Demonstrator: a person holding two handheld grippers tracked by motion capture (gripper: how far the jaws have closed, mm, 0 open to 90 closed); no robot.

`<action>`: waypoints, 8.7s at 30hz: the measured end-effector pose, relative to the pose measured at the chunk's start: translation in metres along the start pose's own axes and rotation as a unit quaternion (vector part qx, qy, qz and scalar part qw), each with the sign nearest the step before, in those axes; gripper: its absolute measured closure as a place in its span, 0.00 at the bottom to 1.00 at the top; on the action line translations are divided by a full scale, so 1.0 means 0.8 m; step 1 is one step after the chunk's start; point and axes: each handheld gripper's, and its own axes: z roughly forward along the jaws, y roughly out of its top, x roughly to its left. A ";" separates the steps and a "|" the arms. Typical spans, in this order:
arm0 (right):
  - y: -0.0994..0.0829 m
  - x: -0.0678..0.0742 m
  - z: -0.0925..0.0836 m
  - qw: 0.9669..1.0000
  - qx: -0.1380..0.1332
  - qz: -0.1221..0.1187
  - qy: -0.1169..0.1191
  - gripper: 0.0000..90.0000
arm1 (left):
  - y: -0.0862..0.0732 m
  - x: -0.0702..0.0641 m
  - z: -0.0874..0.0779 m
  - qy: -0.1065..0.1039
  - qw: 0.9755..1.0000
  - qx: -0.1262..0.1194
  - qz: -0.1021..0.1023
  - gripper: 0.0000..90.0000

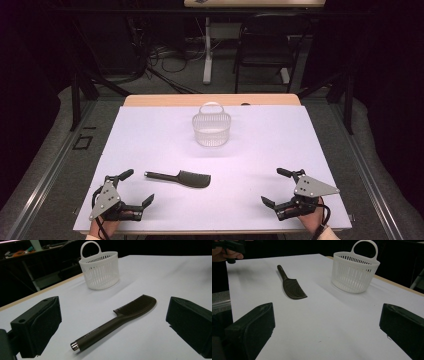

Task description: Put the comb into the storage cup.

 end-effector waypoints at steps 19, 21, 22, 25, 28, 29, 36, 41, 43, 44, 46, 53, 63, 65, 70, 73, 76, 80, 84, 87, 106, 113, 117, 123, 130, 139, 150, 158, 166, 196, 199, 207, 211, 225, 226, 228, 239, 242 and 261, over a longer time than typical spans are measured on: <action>-0.001 0.000 0.002 1.000 0.001 0.001 0.000 0.00 | 0.010 0.005 0.005 0.011 1.000 0.029 -0.004 0.00; -0.001 0.000 0.002 1.000 0.002 0.004 0.000 0.00 | 0.013 0.008 0.007 0.013 0.999 0.034 -0.003 0.00; -0.001 0.000 0.002 1.000 0.002 0.004 0.000 0.00 | 0.013 0.008 0.007 0.013 0.999 0.034 -0.003 0.00; -0.001 0.000 0.002 1.000 0.004 0.000 0.000 0.00 | 0.018 0.012 0.010 0.015 0.999 0.042 -0.001 0.00; -0.001 0.001 0.003 1.000 0.005 0.003 0.001 0.00 | 0.021 0.015 0.013 0.014 0.998 0.054 0.002 0.00; -0.001 0.001 0.003 1.000 0.006 0.003 0.001 0.00 | 0.022 0.015 0.014 0.013 0.998 0.056 0.004 0.00; -0.002 0.001 0.004 1.000 0.008 0.004 0.001 0.00 | 0.031 0.023 0.020 0.014 0.997 0.073 0.008 0.00; -0.002 0.001 0.003 1.000 0.008 0.004 0.001 0.00 | 0.036 0.027 0.026 0.008 0.996 0.090 0.017 0.00; -0.002 0.001 0.003 1.000 0.009 0.005 0.001 0.00 | 0.039 0.029 0.028 0.002 0.995 0.097 0.020 0.00; -0.002 0.001 0.003 1.000 0.009 0.005 0.000 0.00 | 0.041 0.029 0.030 0.001 0.994 0.103 0.024 0.00; -0.002 0.001 0.003 1.000 0.009 0.005 0.000 0.00 | 0.045 0.031 0.032 -0.006 0.993 0.110 0.034 0.00; -0.002 0.001 0.003 1.000 0.008 0.005 0.000 0.00 | 0.059 0.035 0.042 -0.025 0.987 0.143 0.067 0.00; -0.001 0.002 0.003 1.000 0.007 0.006 0.002 0.00 | 0.080 0.036 0.061 -0.050 0.974 0.181 0.124 0.00; -0.001 0.002 0.003 1.000 0.008 0.005 0.002 0.00 | 0.082 0.036 0.065 -0.054 0.971 0.189 0.133 0.00; -0.001 0.002 0.003 1.000 0.009 0.005 0.002 0.00 | 0.091 0.036 0.075 -0.066 0.962 0.210 0.160 0.00; -0.002 0.002 0.003 1.000 0.007 0.005 0.002 0.00 | 0.096 0.036 0.081 -0.073 0.957 0.220 0.172 0.00; -0.002 0.002 0.003 1.000 0.007 0.005 0.003 0.00 | 0.100 0.035 0.087 -0.081 0.952 0.231 0.186 0.00; -0.002 0.002 0.003 1.000 0.010 0.007 0.004 0.00 | 0.103 0.035 0.096 -0.097 0.939 0.252 0.211 0.00; -0.002 0.002 0.003 1.000 0.009 0.006 0.004 0.00 | 0.103 0.034 0.105 -0.114 0.930 0.267 0.224 0.00; -0.002 0.002 0.003 1.000 0.012 0.006 0.004 0.00 | 0.102 0.032 0.112 -0.125 0.924 0.278 0.233 0.00; -0.003 0.002 0.004 1.000 0.012 0.008 0.005 0.00 | 0.099 0.030 0.148 -0.155 0.882 0.350 0.274 0.00; -0.003 0.002 0.004 1.000 0.015 0.009 0.005 0.00 | 0.096 0.030 0.158 -0.159 0.869 0.371 0.286 0.00; -0.003 0.002 0.004 1.000 0.015 0.008 0.006 0.00 | 0.093 0.029 0.164 -0.163 0.863 0.381 0.290 0.00; -0.003 0.001 0.004 1.000 0.015 0.006 0.005 0.00 | 0.089 0.028 0.170 -0.177 0.851 0.400 0.291 0.09; -0.003 0.002 0.005 1.000 0.018 0.007 0.005 0.00 | 0.087 0.024 0.177 -0.197 0.837 0.414 0.298 0.28; -0.004 0.001 0.005 1.000 0.018 0.004 0.004 0.00 | 0.082 0.019 0.188 -0.232 0.814 0.442 0.297 0.51; -0.004 0.001 0.005 1.000 0.020 0.006 0.005 0.00 | 0.078 0.017 0.205 -0.268 0.788 0.466 0.301 0.71; -0.004 0.002 0.005 1.000 0.021 0.007 0.005 0.00 | 0.074 0.018 0.212 -0.279 0.776 0.477 0.303 0.75; -0.004 0.002 0.006 1.000 0.020 0.005 0.006 0.00 | 0.070 0.019 0.217 -0.289 0.765 0.489 0.305 0.77; -0.005 0.001 0.007 1.000 0.027 0.004 0.001 0.00 | 0.089 0.027 0.198 -0.287 0.797 0.454 0.277 0.80; -0.004 0.002 0.006 1.000 0.027 0.004 0.001 0.00 | 0.090 0.028 0.196 -0.288 0.803 0.447 0.269 0.80; -0.005 0.002 0.007 1.000 0.029 0.004 0.001 0.00 | 0.098 0.031 0.189 -0.283 0.821 0.430 0.246 0.80; -0.005 0.002 0.007 1.000 0.030 0.005 -0.001 0.00 | 0.102 0.031 0.185 -0.282 0.830 0.419 0.234 0.80; -0.005 0.001 0.008 0.999 0.033 0.006 -0.003 0.00 | 0.105 0.038 0.169 -0.258 0.869 0.384 0.178 0.80; -0.005 0.002 0.008 0.999 0.034 0.006 -0.003 0.00 | 0.105 0.039 0.168 -0.256 0.871 0.381 0.175 0.80; -0.005 0.002 0.008 0.999 0.034 0.007 -0.003 0.00 | 0.106 0.040 0.165 -0.251 0.876 0.377 0.168 0.80; -0.005 0.001 0.008 0.999 0.036 0.006 -0.004 0.00 | 0.109 0.044 0.153 -0.221 0.902 0.349 0.124 0.80; -0.005 0.001 0.008 0.999 0.035 0.006 -0.005 0.00 | 0.109 0.045 0.151 -0.214 0.907 0.342 0.115 0.80; -0.005 0.001 0.008 0.999 0.037 0.005 -0.005 0.00 | 0.113 0.051 0.135 -0.163 0.938 0.301 0.061 0.80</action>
